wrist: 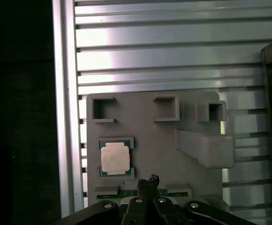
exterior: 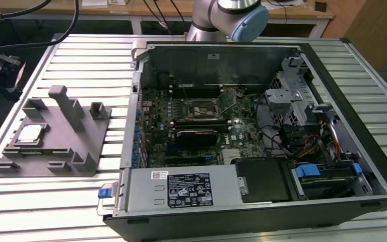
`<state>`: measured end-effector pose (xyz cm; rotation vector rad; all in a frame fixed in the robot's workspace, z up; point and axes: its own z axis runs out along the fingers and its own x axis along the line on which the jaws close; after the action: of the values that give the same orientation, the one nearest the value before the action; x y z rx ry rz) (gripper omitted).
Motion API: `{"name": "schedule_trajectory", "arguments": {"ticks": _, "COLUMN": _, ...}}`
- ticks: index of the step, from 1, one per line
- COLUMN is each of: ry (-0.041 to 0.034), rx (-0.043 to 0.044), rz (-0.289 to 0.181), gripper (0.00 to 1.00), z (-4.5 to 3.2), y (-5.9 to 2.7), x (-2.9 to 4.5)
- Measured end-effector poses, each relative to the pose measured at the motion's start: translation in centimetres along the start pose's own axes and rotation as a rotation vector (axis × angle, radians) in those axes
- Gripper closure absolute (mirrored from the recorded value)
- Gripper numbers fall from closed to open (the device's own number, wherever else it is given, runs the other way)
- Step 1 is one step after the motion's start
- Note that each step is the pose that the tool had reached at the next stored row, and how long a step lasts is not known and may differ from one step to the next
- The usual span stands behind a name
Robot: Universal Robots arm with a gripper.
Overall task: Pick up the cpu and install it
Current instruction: 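Pick up the cpu and move it towards the insertion slot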
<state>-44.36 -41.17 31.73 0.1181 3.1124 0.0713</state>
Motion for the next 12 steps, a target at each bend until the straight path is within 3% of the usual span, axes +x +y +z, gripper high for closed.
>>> {"name": "schedule_trajectory", "arguments": {"ticks": 12, "ry": 0.0001, "rx": 0.0001, "rz": 0.0, "gripper": 0.89, "z": 0.65, "y": -0.09, "x": 0.75}}
